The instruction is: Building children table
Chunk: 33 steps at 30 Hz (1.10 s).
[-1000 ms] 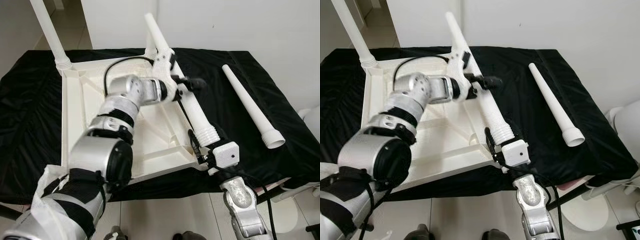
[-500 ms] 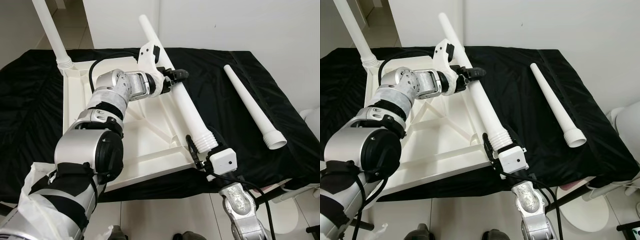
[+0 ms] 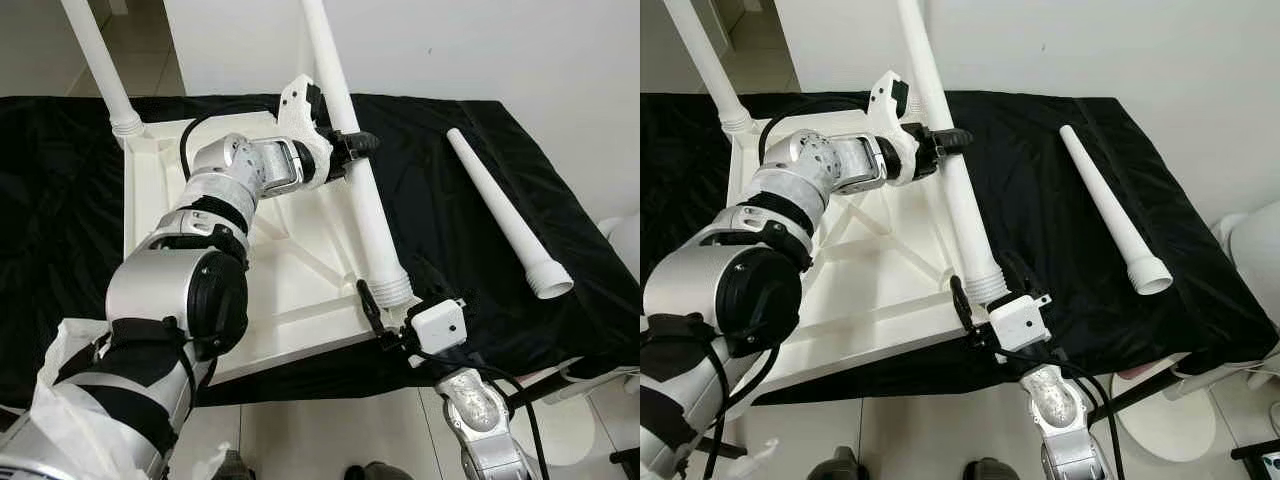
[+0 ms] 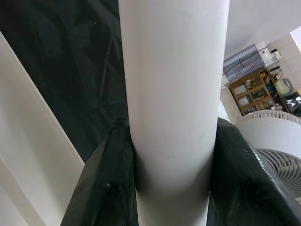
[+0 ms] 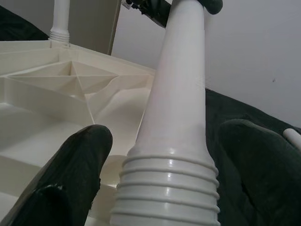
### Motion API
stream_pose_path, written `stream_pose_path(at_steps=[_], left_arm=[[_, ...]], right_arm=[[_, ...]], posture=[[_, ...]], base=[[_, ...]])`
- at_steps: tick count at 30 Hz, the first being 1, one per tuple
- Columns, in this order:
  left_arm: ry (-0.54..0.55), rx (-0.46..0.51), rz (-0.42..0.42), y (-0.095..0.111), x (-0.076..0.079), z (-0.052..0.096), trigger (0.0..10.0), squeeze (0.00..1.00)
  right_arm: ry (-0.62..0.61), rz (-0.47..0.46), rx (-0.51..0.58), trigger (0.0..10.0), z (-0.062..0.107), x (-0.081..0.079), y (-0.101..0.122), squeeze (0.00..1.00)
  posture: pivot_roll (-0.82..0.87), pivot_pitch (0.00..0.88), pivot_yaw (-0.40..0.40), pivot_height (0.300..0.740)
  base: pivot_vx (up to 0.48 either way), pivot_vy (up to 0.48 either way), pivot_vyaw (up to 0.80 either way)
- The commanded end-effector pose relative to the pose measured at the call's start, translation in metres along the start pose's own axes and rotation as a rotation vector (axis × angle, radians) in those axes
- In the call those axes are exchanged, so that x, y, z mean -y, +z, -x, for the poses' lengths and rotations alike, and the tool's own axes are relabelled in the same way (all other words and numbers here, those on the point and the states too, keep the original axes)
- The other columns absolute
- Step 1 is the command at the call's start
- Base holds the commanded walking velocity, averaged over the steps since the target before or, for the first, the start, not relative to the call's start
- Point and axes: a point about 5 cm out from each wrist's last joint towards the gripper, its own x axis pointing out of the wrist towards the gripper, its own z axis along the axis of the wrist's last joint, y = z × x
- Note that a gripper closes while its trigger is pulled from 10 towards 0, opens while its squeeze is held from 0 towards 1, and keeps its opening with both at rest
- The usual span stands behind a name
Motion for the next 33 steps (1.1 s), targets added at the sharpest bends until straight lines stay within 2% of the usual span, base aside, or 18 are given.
stream_pose_path(at_steps=[1,5,6,8,9,11,12,15,17,18,19,20,21,24,25,27,31,33], left_arm=[[-0.034,0.032,0.007,0.01,0.01,-0.001,0.0,0.0],[-0.048,0.053,0.035,0.016,0.013,0.001,0.0,0.0],[-0.058,0.072,0.044,0.022,0.016,0.003,2.6,0.0],[-0.064,0.083,0.05,0.026,0.018,0.004,2.6,0.0],[-0.074,0.102,0.059,0.032,0.02,0.006,10.0,0.0],[-0.074,0.102,0.059,0.032,0.02,0.006,10.0,0.0],[-0.082,0.127,0.048,0.039,0.023,0.008,10.0,0.0],[-0.095,0.142,0.047,0.044,0.026,0.01,10.0,0.0],[-0.12,0.185,-0.032,0.051,0.032,0.011,10.0,0.0],[-0.12,0.185,-0.032,0.051,0.032,0.011,10.0,0.0],[-0.129,0.198,-0.06,0.053,0.035,0.011,10.0,0.0],[-0.129,0.198,-0.06,0.053,0.035,0.011,10.0,0.0],[-0.108,0.233,-0.108,0.055,0.035,0.011,10.0,0.0],[-0.091,0.257,-0.135,0.057,0.036,0.011,10.0,0.0],[-0.061,0.303,-0.169,0.06,0.035,0.012,10.0,0.0],[-0.038,0.336,-0.189,0.061,0.034,0.013,10.0,0.0],[-0.01,0.4,-0.201,0.066,0.033,0.015,10.0,0.0],[-0.01,0.4,-0.201,0.066,0.033,0.015,10.0,0.0]], right_arm=[[-0.023,-0.023,-0.004,10.0,0.0,0.002,0.0,1.0],[-0.054,-0.043,0.003,10.0,-0.001,0.004,0.002,1.0],[-0.083,-0.074,0.009,10.0,-0.002,0.007,0.004,1.0],[-0.103,-0.095,0.013,10.0,-0.003,0.01,0.005,1.0],[-0.15,-0.124,0.016,10.0,-0.005,0.015,0.006,1.0],[-0.15,-0.124,0.016,10.0,-0.005,0.015,0.006,1.0],[-0.204,-0.159,0.011,10.0,-0.007,0.021,0.006,1.0],[-0.249,-0.203,0.005,10.0,-0.009,0.025,0.006,1.0],[-0.318,-0.251,-0.031,10.0,-0.015,0.035,0.006,1.0],[-0.318,-0.251,-0.031,10.0,-0.015,0.035,0.006,1.0],[-0.334,-0.262,-0.05,10.0,-0.017,0.037,0.006,0.7],[-0.334,-0.262,-0.05,10.0,-0.017,0.037,0.006,0.7],[-0.326,-0.289,-0.068,10.0,-0.02,0.038,0.007,0.0],[-0.315,-0.309,-0.077,10.0,-0.022,0.038,0.007,0.0],[-0.316,-0.29,-0.083,10.0,-0.023,0.04,0.008,0.0],[-0.318,-0.278,-0.09,10.0,-0.024,0.042,0.008,0.0],[-0.319,-0.234,-0.11,10.0,-0.024,0.045,0.006,0.0],[-0.319,-0.234,-0.11,10.0,-0.024,0.045,0.006,0.0]], posture=[[-0.01,0.009,-0.011,0.74],[-0.01,0.011,-0.01,0.74],[-0.01,0.011,-0.01,0.74],[-0.01,0.011,-0.011,0.74],[-0.01,0.009,-0.01,0.74],[-0.01,0.009,-0.01,0.74],[-0.01,0.008,-0.011,0.74],[-0.01,0.006,-0.012,0.74],[-0.01,0.001,-0.018,0.74],[-0.01,0.001,-0.018,0.74],[-0.01,0.0,-0.019,0.74],[-0.01,0.0,-0.019,0.74],[-0.01,0.0,-0.025,0.74],[-0.01,0.0,-0.025,0.74],[-0.01,0.0,-0.029,0.74],[0.0,0.0,-0.031,0.74],[0.0,0.0,-0.037,0.74],[0.0,0.0,-0.037,0.74]], base=[[0.0,0.0,0.0],[0.0,0.0,0.0],[0.0,0.0,0.0],[0.0,0.0,0.0],[0.0,0.0,0.0],[0.0,0.0,0.0],[0.0,0.0,0.0],[0.0,0.0,0.0],[0.0,0.0,0.0],[0.0,0.0,0.0],[0.0,0.0,0.0],[0.0,0.0,0.0],[0.0,0.0,0.0],[0.0,0.0,0.0],[0.0,0.0,0.0],[0.0,0.0,0.0],[0.0,0.0,0.0],[0.0,0.0,0.0]])
